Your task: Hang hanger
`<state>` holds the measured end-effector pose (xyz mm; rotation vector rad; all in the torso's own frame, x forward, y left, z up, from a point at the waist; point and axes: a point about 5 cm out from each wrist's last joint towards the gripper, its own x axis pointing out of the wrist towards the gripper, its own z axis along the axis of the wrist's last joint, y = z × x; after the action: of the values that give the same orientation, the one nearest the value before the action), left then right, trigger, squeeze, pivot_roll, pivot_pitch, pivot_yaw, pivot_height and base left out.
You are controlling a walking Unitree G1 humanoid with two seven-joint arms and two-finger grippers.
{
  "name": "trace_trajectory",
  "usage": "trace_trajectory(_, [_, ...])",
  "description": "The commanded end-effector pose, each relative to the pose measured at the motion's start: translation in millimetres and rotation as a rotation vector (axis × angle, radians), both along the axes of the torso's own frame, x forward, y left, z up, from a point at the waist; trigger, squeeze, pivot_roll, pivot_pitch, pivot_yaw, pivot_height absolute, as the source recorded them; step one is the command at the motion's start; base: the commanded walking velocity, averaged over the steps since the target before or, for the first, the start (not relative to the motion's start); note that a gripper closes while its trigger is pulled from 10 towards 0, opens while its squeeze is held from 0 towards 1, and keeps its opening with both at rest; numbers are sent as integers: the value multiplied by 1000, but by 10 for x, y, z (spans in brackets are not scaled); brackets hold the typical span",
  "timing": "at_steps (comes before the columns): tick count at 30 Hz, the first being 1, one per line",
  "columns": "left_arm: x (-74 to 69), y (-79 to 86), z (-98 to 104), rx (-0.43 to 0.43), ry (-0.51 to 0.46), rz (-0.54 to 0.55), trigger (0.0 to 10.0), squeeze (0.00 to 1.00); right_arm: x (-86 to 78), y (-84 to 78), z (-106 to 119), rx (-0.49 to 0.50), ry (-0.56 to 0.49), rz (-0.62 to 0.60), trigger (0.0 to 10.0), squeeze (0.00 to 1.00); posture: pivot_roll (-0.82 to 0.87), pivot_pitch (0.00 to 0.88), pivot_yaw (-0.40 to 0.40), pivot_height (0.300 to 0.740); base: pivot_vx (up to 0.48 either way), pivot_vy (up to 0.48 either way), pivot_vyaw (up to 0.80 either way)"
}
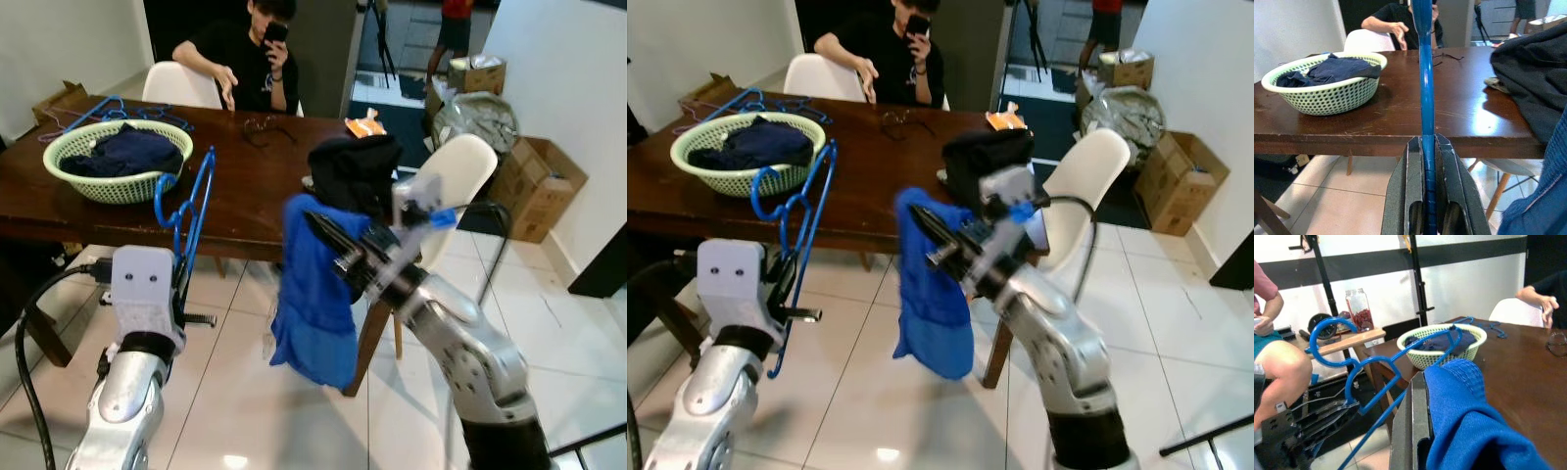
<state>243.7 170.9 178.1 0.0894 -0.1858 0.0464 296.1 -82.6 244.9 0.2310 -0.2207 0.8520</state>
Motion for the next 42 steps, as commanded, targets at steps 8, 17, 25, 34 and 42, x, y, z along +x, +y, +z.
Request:
trace_trajectory(8, [34, -32, -37, -42, 16, 6, 10000, 0, 33, 35, 17, -21, -38, -6, 10000, 0, 117, 0, -44, 740, 427, 0, 0])
trace_trajectory(17, [75, -16, -26, -65, 15, 13, 10000, 0, 52, 33, -88, -63, -2, -32, 10000, 0, 113, 0, -36, 740, 480, 0, 0])
trace_trajectory(25, [79, -41, -24, -68, 12, 9, 10000, 0, 62, 40, -94, -64, -7, -24, 10000, 0, 114, 0, -38, 740, 480, 0, -202])
trace_trajectory(34, [63, -37, -27, -71, 11, 17, 10000, 0, 61, 90, -14, -28, -26, -19, 10000, 0, 118, 0, -39, 740, 480, 0, 0])
trace_trajectory(42, [63, -67, -55, -79, 21, 10, 10000, 0, 96, 145, 163, -8, -77, -43, 10000, 0, 115, 0, -38, 740, 480, 0, 0])
